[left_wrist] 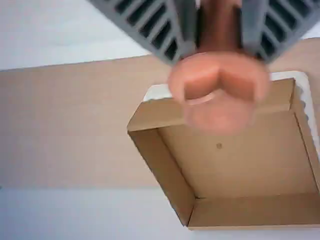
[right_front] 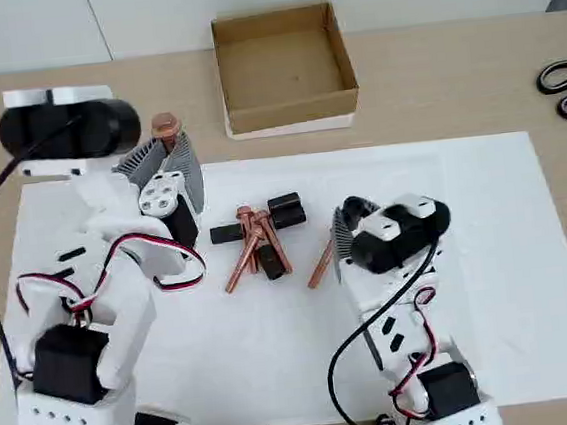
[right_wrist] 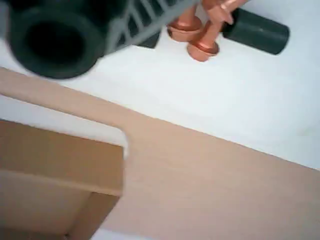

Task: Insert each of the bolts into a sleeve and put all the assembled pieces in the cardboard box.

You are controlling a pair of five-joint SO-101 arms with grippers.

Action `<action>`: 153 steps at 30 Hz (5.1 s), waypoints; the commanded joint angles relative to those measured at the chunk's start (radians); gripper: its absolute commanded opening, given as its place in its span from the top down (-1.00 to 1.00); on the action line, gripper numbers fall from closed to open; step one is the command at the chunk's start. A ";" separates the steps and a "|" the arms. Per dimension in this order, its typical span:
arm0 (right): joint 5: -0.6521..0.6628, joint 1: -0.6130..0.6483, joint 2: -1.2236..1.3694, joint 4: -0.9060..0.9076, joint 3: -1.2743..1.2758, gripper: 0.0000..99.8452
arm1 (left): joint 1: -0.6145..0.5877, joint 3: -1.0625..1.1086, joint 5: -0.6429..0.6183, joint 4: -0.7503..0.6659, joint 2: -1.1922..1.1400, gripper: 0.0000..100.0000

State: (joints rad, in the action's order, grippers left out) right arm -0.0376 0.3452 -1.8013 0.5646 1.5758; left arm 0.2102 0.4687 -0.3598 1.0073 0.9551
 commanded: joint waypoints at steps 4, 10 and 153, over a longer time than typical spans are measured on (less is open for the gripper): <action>-0.014 0.084 -0.012 -0.035 -0.003 0.99 | 0.026 0.171 -0.092 -0.152 0.135 0.99; -0.017 0.196 -0.012 -0.033 -0.002 0.99 | 0.109 0.417 -0.089 -0.313 0.302 0.99; -0.014 0.325 -0.012 -0.033 0.109 0.99 | 0.327 0.802 0.207 -0.187 0.407 0.51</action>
State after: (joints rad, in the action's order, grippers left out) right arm -0.0437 0.6705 -1.7983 0.5539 1.6755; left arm 0.5340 1.2758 -0.1619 0.8002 1.3602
